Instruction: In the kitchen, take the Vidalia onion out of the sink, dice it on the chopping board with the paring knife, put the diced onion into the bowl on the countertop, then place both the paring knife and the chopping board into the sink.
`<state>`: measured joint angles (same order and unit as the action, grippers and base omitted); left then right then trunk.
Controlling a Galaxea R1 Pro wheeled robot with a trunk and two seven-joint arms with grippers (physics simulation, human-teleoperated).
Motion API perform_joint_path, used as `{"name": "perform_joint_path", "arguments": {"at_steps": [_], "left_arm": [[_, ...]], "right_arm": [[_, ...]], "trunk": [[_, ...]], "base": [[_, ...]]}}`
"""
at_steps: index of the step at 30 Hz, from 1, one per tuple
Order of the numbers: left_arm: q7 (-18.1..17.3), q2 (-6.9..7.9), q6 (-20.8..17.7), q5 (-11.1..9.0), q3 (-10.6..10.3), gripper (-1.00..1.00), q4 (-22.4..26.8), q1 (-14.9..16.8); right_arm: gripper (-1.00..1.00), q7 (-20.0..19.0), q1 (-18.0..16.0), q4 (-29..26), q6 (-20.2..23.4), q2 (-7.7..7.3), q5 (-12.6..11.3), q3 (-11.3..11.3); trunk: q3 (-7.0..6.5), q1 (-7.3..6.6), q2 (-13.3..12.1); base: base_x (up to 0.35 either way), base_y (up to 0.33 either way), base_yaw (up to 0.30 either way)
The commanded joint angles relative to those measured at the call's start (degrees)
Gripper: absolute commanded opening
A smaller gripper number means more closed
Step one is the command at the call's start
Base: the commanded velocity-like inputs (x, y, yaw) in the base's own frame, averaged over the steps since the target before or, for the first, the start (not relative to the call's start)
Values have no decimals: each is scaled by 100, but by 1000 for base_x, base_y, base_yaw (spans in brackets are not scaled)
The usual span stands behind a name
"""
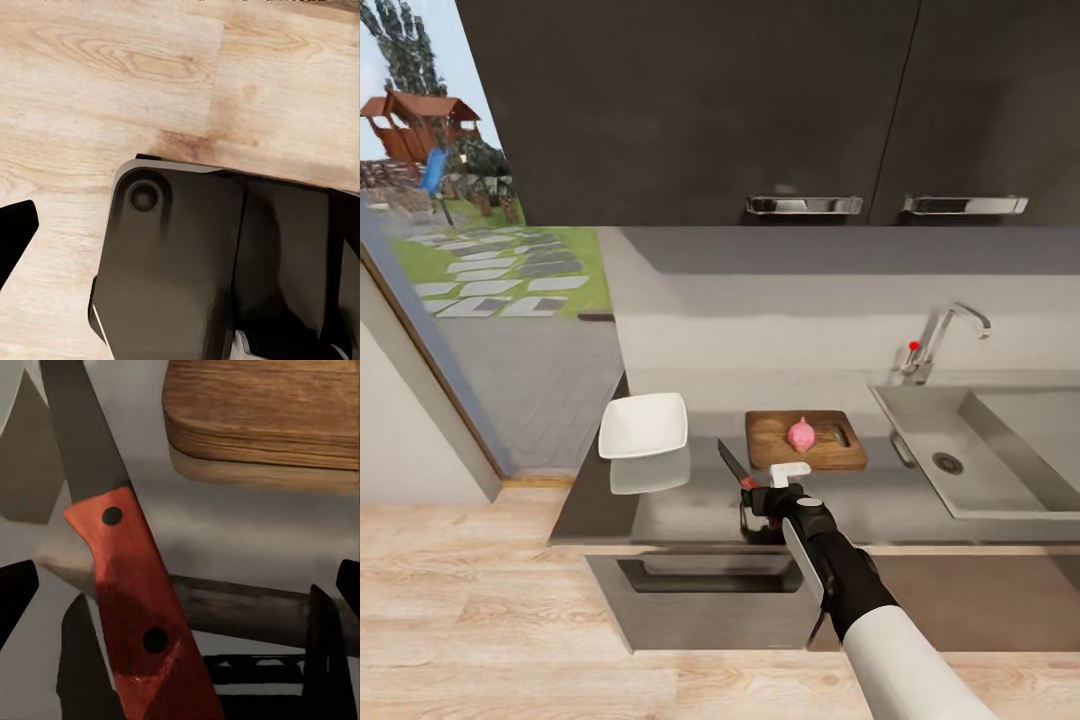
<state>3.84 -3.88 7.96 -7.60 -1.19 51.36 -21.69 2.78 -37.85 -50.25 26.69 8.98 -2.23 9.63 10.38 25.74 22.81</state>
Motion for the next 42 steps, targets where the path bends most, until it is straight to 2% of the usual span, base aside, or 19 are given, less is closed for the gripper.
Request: {"name": "perform_joint_path", "arguments": {"at_steps": [1,12,42], "left_arm": [[20,1,12,-57,-13,100,6,-2],[20,1,12,-57,-13,100,6,-2],[20,1,12,-57,-13,100,6,-2]], "right_arm": [[100,29,-4,-8,30,-1,-24,13],[100,29,-5,-10,30,-1,-24,13],[100,29,-4,-6,30,4,-24,13]], "trunk": [[15,5,11],[65,5,11],[69,5,11]], "base": [[109,0,0],[73,0,0],[-13,12,0]]}}
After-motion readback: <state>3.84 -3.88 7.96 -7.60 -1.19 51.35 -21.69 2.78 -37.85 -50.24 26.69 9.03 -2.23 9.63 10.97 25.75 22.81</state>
